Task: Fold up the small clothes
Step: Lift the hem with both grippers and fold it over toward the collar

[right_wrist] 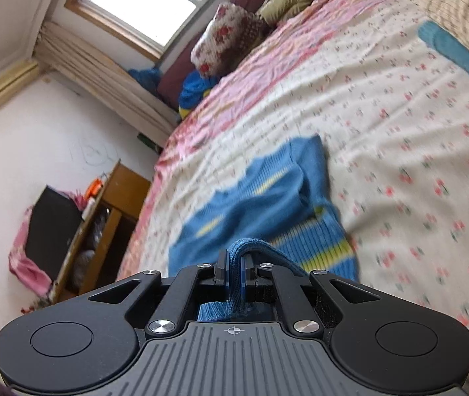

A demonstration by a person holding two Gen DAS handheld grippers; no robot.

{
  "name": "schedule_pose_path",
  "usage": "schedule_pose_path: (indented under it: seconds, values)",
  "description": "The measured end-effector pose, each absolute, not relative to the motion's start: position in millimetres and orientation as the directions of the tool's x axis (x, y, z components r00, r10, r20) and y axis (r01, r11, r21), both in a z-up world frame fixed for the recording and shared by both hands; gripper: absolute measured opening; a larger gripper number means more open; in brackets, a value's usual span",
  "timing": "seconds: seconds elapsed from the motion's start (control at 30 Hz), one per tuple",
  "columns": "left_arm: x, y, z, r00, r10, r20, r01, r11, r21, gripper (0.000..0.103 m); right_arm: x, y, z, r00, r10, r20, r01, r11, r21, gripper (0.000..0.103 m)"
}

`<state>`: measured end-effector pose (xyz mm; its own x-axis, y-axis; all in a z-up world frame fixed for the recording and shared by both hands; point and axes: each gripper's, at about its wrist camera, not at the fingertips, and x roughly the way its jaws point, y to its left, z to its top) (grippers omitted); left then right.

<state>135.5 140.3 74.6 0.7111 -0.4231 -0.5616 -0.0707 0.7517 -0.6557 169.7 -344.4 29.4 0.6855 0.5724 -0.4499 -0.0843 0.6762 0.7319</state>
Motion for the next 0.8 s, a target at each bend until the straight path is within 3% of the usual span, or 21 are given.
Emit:
schedule_pose_path:
  seconds: [0.8]
  values:
    - [256,160,42,0.762,-0.374,-0.528,-0.124,0.717,-0.686,0.012,308,-342,10,0.741,0.511,-0.436,-0.016,0.662,0.749,0.006]
